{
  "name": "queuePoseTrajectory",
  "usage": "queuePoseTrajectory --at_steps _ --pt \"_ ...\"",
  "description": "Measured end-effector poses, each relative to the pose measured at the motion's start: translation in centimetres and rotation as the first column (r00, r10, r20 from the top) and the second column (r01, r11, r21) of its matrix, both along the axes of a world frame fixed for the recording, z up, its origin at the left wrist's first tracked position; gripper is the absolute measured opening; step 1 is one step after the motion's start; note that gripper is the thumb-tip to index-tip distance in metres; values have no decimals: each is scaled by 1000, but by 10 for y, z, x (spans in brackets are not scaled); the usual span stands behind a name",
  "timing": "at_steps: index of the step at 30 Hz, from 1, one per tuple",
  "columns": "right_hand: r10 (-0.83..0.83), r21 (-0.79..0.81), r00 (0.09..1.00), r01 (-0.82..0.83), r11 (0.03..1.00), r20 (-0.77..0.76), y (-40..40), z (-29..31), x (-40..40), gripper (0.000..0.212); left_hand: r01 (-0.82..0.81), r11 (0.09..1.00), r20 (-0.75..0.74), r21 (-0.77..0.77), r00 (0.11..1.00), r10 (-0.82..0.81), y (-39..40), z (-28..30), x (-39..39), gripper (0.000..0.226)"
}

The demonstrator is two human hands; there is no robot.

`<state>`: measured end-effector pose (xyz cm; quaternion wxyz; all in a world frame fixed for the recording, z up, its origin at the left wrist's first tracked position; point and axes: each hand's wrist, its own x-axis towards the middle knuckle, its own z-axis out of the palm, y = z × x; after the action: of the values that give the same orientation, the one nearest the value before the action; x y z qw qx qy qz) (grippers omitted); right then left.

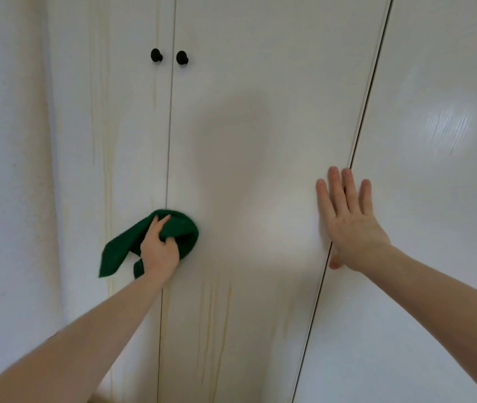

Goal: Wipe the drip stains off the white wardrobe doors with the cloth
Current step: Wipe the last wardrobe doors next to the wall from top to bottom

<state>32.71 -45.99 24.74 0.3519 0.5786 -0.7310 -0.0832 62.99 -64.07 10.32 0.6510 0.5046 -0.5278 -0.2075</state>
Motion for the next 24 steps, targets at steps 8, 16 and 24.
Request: queuePoseTrajectory --at_steps 8,16,24 --pt "4 2 1000 -4 1000 1 -4 -2 -1 172 41 997 12 63 999 -42 23 -46 -68 56" --pt "12 6 1000 -12 1000 6 -2 -1 1 172 219 975 200 47 954 -224 108 -84 -162 69" --pt "12 3 1000 -12 1000 19 5 1 4 170 544 834 509 96 692 -511 151 -96 -179 74"
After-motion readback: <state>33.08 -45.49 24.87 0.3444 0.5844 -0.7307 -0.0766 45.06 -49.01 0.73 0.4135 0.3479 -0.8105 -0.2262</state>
